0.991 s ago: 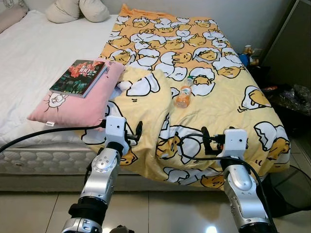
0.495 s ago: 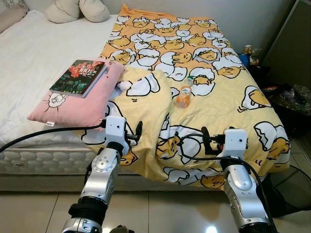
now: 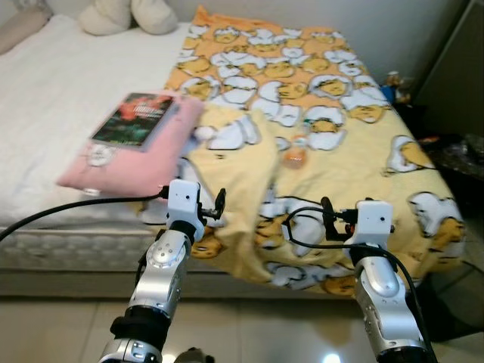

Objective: Clean up the room

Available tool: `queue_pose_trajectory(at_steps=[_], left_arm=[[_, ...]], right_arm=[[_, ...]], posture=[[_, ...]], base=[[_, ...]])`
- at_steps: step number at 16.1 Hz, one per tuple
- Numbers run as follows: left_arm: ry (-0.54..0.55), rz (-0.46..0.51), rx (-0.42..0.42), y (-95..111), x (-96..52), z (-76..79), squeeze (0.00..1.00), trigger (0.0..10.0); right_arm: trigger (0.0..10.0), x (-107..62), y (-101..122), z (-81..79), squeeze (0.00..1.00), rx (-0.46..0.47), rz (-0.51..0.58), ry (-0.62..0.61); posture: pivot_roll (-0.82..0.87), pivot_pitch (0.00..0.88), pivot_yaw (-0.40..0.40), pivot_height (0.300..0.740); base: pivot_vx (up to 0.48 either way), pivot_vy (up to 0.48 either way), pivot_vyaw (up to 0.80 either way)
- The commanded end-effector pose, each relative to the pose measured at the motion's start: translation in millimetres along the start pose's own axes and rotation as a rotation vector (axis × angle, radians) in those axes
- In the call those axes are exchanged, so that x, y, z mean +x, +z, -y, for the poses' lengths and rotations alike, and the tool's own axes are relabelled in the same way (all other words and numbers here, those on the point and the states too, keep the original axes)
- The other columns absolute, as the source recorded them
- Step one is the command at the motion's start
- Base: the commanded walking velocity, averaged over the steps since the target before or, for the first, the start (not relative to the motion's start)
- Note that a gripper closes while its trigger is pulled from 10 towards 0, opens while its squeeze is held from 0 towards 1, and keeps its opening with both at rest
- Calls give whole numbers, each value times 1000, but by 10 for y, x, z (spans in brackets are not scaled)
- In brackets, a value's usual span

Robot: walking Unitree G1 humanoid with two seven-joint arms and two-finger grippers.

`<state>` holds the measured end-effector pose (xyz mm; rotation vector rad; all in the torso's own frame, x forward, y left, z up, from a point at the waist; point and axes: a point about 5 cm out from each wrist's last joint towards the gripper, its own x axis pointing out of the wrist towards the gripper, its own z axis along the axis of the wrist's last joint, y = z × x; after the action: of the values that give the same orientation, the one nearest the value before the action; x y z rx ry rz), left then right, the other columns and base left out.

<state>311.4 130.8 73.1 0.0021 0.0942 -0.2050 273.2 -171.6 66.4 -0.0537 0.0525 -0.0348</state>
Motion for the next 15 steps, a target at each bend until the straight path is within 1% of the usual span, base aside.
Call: queue_pose_trajectory(at_steps=[1, 2, 4, 6, 7, 10, 13, 15], left_arm=[[-33, 156, 90, 428, 226, 123, 0, 10000], [-37, 160, 86, 445, 231, 133, 0, 10000], [-34, 155, 82, 439, 243, 131, 0, 10000], [-31, 153, 83, 433, 240, 121, 0, 10000], [-37, 148, 65, 427, 239, 116, 0, 10000], [-4, 177, 75, 490, 247, 64, 0, 10000], [-17, 220, 97, 613, 271, 92, 0, 10000], [-18, 218, 103, 609, 270, 96, 0, 10000]], right_arm=[[10000, 194, 576, -92, 0, -8, 251, -2], [10000, 213, 575, -99, 0, 18, 231, 3], [10000, 213, 431, -83, 0, 18, 165, -7], [10000, 198, 389, -89, 0, 24, 145, -4], [10000, 194, 380, -100, 0, 23, 141, 1], [10000, 192, 387, -111, 0, 20, 147, 4], [10000, 202, 398, -131, 0, 21, 150, 8], [10000, 197, 388, -138, 0, 21, 146, 11]], posture=[[-17, 0, -2, 740], [-17, 0, -2, 740], [-16, 0, -1, 740], [-18, 0, -1, 740], [-18, 0, -1, 740], [-18, 0, -1, 740], [-14, 0, 0, 740], [-15, 0, 0, 740]], base=[[0, 0, 0], [0, 0, 0], [0, 0, 0], [0, 0, 0], [0, 0, 0], [0, 456, 0], [0, 462, 0], [0, 450, 0]])
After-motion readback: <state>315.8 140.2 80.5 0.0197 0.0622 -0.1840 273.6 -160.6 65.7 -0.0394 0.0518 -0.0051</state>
